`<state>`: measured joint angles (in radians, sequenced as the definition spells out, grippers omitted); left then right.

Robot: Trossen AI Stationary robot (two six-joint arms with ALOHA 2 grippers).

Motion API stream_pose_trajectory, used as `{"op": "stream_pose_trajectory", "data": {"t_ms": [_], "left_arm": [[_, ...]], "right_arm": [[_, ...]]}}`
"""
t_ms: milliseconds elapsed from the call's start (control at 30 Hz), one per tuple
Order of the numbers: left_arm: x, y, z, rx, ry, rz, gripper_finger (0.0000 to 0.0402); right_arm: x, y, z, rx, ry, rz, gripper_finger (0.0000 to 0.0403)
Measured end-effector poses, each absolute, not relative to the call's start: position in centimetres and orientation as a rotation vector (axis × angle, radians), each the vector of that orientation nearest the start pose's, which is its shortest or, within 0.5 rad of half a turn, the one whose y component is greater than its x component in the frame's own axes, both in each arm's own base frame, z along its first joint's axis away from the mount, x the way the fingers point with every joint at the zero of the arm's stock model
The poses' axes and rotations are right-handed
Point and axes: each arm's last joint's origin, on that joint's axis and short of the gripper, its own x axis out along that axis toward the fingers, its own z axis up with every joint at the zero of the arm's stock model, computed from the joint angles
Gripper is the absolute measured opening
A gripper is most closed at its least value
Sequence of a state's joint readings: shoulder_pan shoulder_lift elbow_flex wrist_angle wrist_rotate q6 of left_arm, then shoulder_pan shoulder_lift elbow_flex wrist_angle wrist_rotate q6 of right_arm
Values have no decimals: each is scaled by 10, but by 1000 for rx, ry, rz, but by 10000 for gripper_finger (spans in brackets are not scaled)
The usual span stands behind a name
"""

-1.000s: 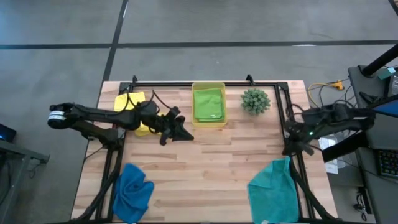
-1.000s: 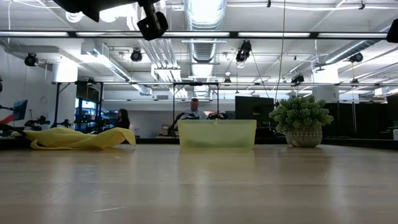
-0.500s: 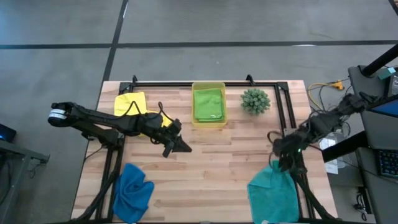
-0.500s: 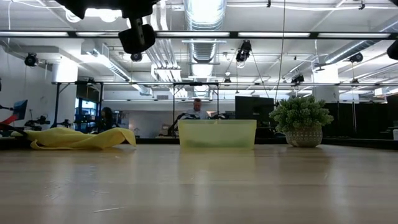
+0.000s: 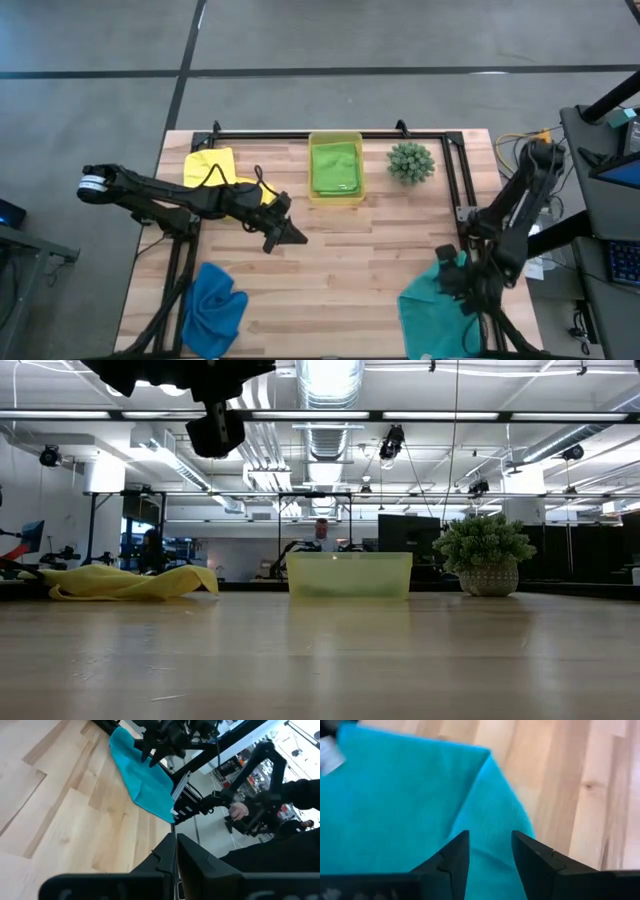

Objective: Fold microfiber towels
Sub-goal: Fold the light blue microfiber cloth

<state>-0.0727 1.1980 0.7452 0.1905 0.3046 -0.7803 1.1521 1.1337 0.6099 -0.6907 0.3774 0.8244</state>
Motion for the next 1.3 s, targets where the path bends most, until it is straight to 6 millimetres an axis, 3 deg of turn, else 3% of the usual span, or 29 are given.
{"op": "stream_pose_trajectory", "data": {"t_ms": [233,467,633,800,1000,1300], "left_arm": [[261,-28,272,-822,390,-255,1],[261,-28,273,-824,390,-255,1],[261,-28,273,-844,394,-251,1],[261,-28,273,-847,394,-251,1],[261,-28,272,-846,395,-251,1],[260,-28,269,-847,403,-247,1]], "right_arm": [[86,209,157,14,996,221,134],[92,228,130,-13,1079,54,121],[94,234,127,32,1089,-3,105],[94,232,138,55,1054,4,91],[91,222,143,-13,1057,-43,81],[91,222,137,-96,1075,-21,86]]}}
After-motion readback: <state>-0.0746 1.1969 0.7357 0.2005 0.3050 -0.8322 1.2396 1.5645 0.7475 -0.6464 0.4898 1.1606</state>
